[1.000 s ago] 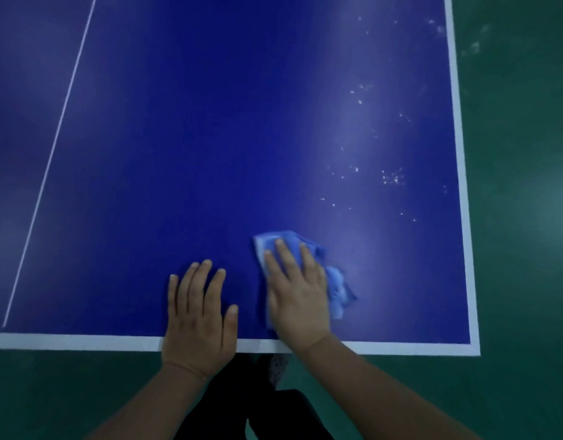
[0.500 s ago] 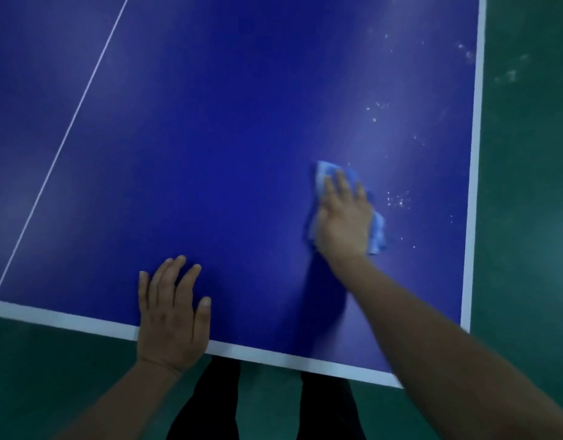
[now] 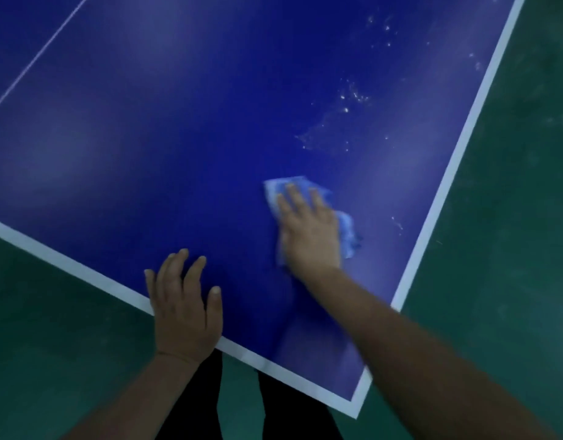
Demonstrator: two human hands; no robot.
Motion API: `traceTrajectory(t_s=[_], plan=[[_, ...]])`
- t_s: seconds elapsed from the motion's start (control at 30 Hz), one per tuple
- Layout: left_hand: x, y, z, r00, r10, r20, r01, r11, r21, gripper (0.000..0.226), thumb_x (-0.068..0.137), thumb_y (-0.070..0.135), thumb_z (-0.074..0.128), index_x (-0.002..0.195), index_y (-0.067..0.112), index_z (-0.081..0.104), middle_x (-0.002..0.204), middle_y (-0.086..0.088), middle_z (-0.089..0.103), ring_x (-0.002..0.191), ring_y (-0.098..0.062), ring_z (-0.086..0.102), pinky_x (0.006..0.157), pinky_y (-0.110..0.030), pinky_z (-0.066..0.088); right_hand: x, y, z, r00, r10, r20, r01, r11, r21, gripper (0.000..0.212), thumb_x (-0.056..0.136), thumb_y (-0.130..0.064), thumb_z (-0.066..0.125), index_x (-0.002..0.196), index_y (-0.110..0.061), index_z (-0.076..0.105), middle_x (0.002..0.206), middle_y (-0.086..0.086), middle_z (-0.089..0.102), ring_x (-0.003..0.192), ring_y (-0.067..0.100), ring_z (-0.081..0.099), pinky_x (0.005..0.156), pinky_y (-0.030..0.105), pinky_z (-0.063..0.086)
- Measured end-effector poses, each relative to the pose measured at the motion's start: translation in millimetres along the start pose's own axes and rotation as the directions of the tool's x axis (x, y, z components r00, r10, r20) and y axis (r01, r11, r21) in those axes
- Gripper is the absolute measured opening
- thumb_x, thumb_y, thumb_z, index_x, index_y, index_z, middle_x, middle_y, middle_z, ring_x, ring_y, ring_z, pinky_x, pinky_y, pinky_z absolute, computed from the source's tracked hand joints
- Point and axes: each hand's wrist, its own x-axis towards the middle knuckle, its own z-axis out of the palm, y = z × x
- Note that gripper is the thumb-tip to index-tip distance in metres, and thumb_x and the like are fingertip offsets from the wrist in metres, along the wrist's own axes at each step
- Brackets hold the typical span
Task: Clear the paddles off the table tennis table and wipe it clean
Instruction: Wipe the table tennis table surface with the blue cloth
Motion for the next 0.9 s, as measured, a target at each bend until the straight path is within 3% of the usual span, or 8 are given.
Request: traceTrajectory(t_s=[0.13, 0.27, 0.37, 0.5, 0.6, 0.73, 0.8, 0.9], plan=[[-19, 27, 19, 0.994, 0.078, 0.08, -0.081, 0.996, 0.04, 0.051, 0.096, 0.033, 0.039, 0.133, 0.0, 0.053, 0.145, -0.023, 0.043, 0.139, -0.041, 0.034, 0.12, -0.061, 0.009, -23, 148, -28, 0.917, 0.385, -0.104, -0.393, 0.916, -0.076, 0.058, 0.092, -0.029, 0.028, 0.144, -0.014, 0.05, 0.154, 0.009, 0.042, 0.134, 0.046, 0.04, 0.107, 0.055, 0.037], [-21, 25, 23, 0.993, 0.094, 0.069, -0.101, 0.989, 0.106, 0.053, 0.095, 0.032, 0.039, 0.134, -0.002, 0.051, 0.145, -0.025, 0.042, 0.14, -0.042, 0.032, 0.121, -0.06, 0.008, -31, 134, -31, 0.85, 0.514, -0.119, -0.513, 0.857, 0.035, 0.057, 0.094, -0.026, 0.033, 0.149, -0.019, 0.042, 0.159, 0.005, 0.034, 0.141, 0.042, 0.031, 0.112, 0.053, 0.03], [-21, 27, 22, 0.992, 0.101, 0.078, -0.11, 0.988, 0.111, 0.053, 0.095, 0.033, 0.039, 0.133, -0.002, 0.053, 0.145, -0.025, 0.043, 0.14, -0.042, 0.032, 0.121, -0.06, 0.008, -85, 61, -2, 0.997, 0.037, -0.063, -0.04, 0.998, -0.055, 0.06, 0.083, -0.022, 0.04, 0.141, -0.019, 0.05, 0.152, 0.008, 0.045, 0.131, 0.044, 0.044, 0.104, 0.049, 0.032], [-22, 28, 22, 0.99, 0.093, 0.103, -0.105, 0.987, 0.12, 0.054, 0.095, 0.033, 0.037, 0.133, -0.001, 0.054, 0.145, -0.025, 0.043, 0.141, -0.041, 0.031, 0.122, -0.058, 0.005, -100, 98, 0, 0.888, -0.453, 0.074, 0.456, 0.889, -0.033, 0.055, 0.087, -0.023, 0.046, 0.142, -0.024, 0.046, 0.151, 0.006, 0.047, 0.132, 0.041, 0.043, 0.102, 0.049, 0.034], [-21, 28, 21, 0.989, 0.089, 0.119, -0.104, 0.987, 0.12, 0.054, 0.095, 0.033, 0.036, 0.133, 0.0, 0.053, 0.145, -0.024, 0.042, 0.141, -0.041, 0.031, 0.122, -0.056, 0.003, -35, 171, -24, 0.997, -0.059, -0.053, 0.052, 0.991, -0.126, 0.05, 0.094, -0.025, 0.038, 0.143, -0.018, 0.048, 0.152, 0.012, 0.044, 0.13, 0.048, 0.044, 0.101, 0.058, 0.041], [-21, 28, 19, 0.985, 0.075, 0.155, -0.097, 0.986, 0.138, 0.055, 0.095, 0.034, 0.034, 0.134, 0.001, 0.052, 0.147, -0.022, 0.041, 0.143, -0.04, 0.029, 0.123, -0.052, 0.0, 2, 163, -39, 0.884, 0.446, -0.138, -0.445, 0.895, 0.036, 0.051, 0.102, -0.034, 0.03, 0.152, -0.027, 0.037, 0.162, -0.002, 0.027, 0.146, 0.037, 0.024, 0.116, 0.053, 0.025], [-21, 27, 20, 0.982, 0.059, 0.179, -0.086, 0.985, 0.148, 0.055, 0.095, 0.035, 0.034, 0.136, 0.002, 0.052, 0.149, -0.021, 0.04, 0.144, -0.039, 0.028, 0.123, -0.053, 0.002, -21, 113, -23, 0.927, 0.343, -0.155, -0.343, 0.939, 0.022, 0.059, 0.092, -0.03, 0.03, 0.149, -0.024, 0.041, 0.159, 0.004, 0.034, 0.141, 0.041, 0.032, 0.11, 0.055, 0.033], [-22, 27, 20, 0.98, 0.054, 0.193, -0.083, 0.986, 0.145, 0.055, 0.096, 0.035, 0.033, 0.136, 0.003, 0.052, 0.149, -0.02, 0.04, 0.145, -0.038, 0.028, 0.123, -0.054, 0.003, -110, 40, 8, 0.974, -0.227, -0.011, 0.227, 0.973, -0.03, 0.059, 0.086, -0.028, 0.044, 0.145, -0.028, 0.044, 0.155, 0.003, 0.04, 0.138, 0.041, 0.035, 0.103, 0.052, 0.034]])
